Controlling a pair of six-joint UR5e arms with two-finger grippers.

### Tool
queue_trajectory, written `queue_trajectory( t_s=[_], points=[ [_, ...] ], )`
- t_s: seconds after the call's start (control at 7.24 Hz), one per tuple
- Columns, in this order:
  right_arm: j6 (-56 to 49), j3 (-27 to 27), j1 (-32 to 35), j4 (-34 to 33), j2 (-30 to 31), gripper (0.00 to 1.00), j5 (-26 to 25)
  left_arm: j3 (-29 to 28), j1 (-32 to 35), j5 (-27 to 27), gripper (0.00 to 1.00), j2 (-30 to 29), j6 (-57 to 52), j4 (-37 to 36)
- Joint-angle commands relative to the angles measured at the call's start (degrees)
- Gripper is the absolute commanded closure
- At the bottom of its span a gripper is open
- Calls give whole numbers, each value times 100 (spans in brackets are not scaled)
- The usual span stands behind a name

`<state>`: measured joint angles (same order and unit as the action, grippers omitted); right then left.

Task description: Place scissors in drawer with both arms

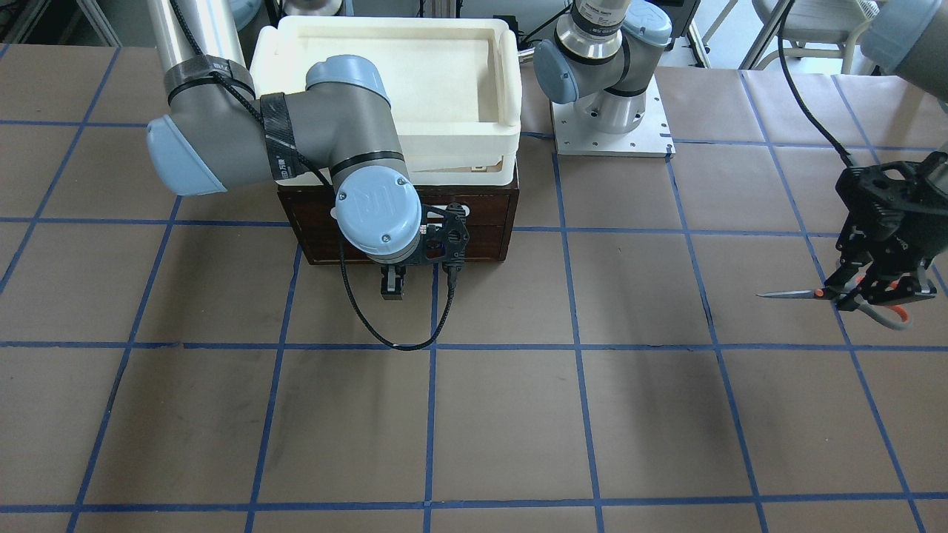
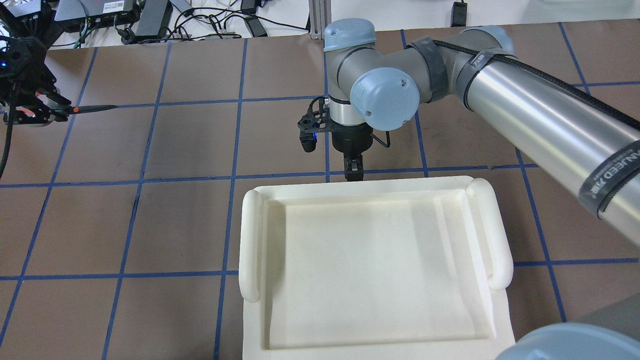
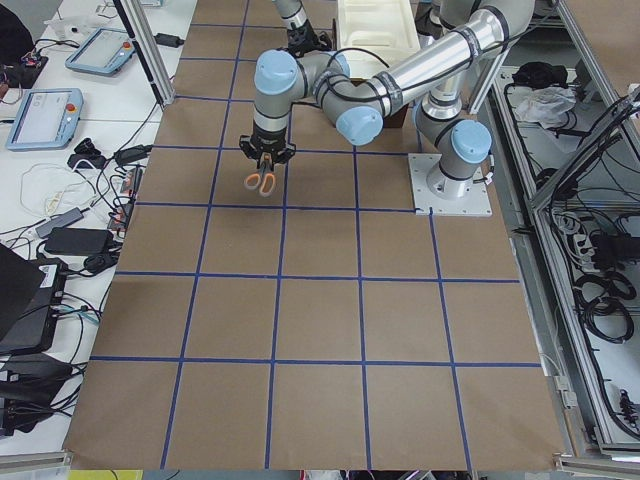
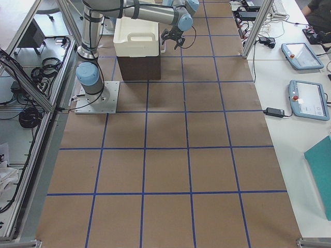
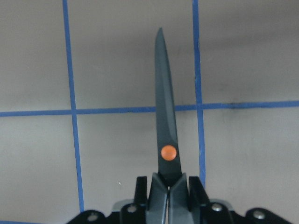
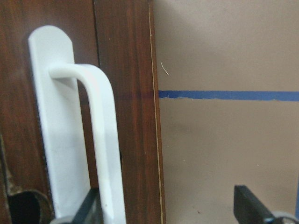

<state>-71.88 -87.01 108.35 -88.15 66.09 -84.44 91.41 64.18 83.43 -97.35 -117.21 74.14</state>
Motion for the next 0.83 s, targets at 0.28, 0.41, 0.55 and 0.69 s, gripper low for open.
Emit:
queue_trajectory(
  t_s=[0.28, 0.41, 0.55, 0.69],
  points=[
    [16, -79, 108, -781, 9, 0, -327, -387, 1727, 183, 100, 84, 2025, 807],
    [7, -35, 108, -809, 9, 0, -327, -396, 1825, 157, 100, 224, 2097, 1204],
    [-2, -26, 108, -940, 9, 0, -327, -475, 1826, 200, 100, 382, 2210, 1364],
    [-106, -26, 99, -1141, 1, 0, -327, -502, 1844, 235, 100, 358, 2603, 1496]
  ],
)
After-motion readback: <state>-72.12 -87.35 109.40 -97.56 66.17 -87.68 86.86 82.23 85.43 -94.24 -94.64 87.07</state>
